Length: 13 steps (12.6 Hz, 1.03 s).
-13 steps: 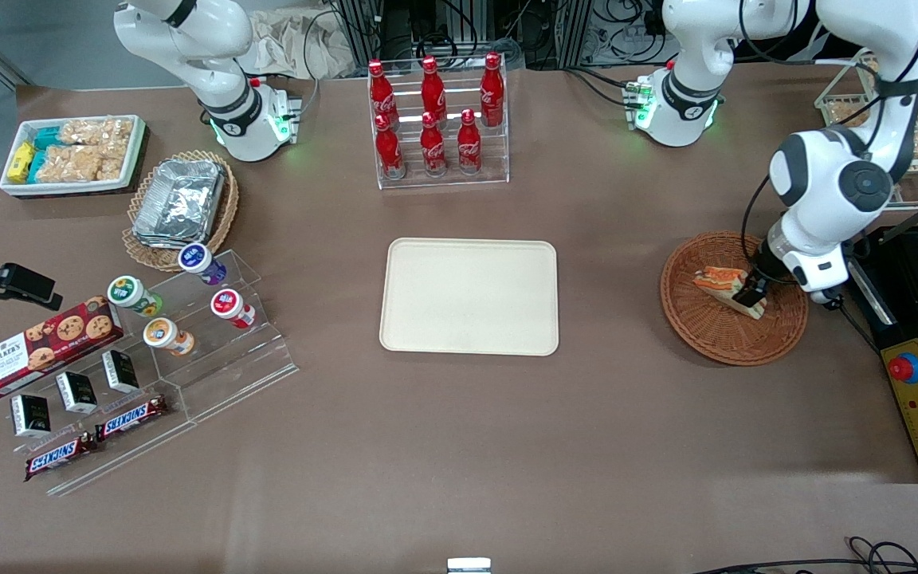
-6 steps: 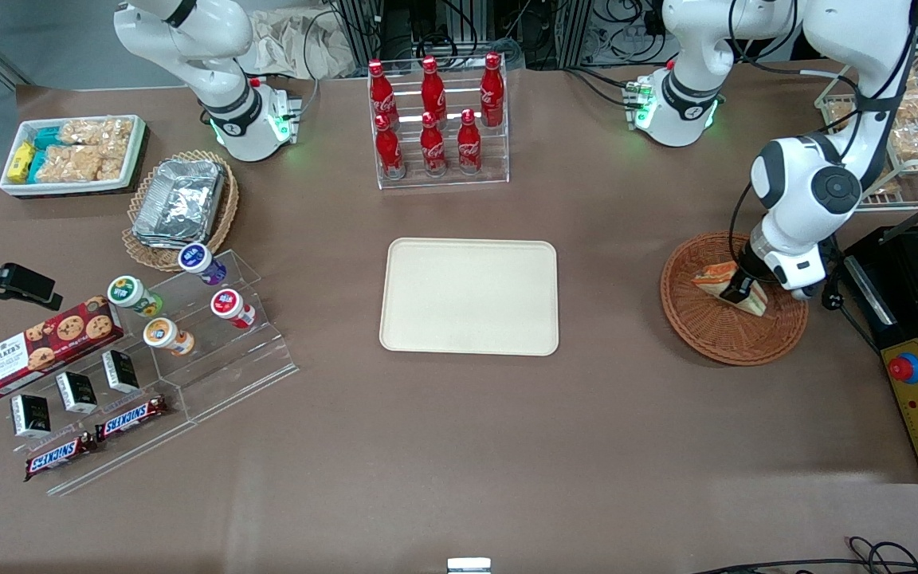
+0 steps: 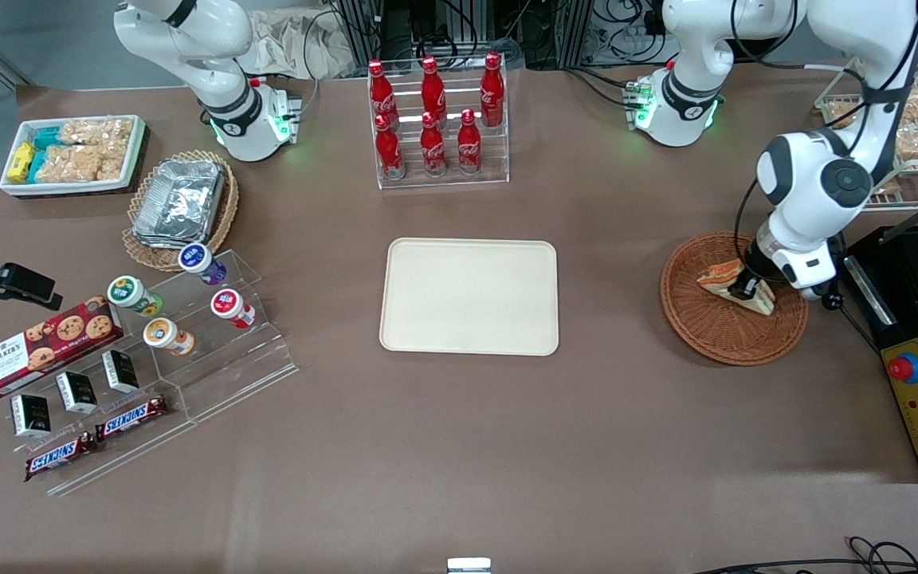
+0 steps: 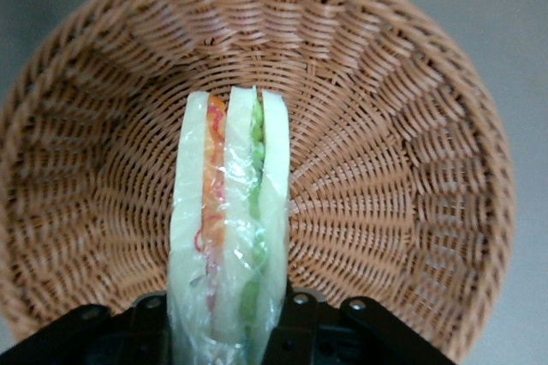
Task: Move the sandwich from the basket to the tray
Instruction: 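Close the left gripper on the wrapped sandwich and lift it, then carry the sandwich with the left gripper over the cream tray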
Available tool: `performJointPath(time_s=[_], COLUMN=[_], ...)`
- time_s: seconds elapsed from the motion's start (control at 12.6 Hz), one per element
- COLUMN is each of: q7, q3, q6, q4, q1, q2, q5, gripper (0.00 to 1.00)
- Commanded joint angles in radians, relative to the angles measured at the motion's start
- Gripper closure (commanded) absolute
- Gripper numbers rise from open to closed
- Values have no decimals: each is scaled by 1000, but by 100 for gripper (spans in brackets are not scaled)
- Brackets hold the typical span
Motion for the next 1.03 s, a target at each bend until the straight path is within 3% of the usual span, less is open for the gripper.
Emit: performJointPath(time_s=[0.0, 0.16, 0.4, 0.71, 0.95], q7=[8, 120, 309, 450, 461], q3=[-40, -49, -57, -193, -340], q6=[-215, -386, -828, -1053, -1064], q4=[84, 193, 533, 741, 773], q1=[-3, -3, -5, -3, -5], q2=[-113, -166, -132, -129, -126], q5=[26, 52, 34, 37, 35], gripper=[100, 100, 100, 100, 100])
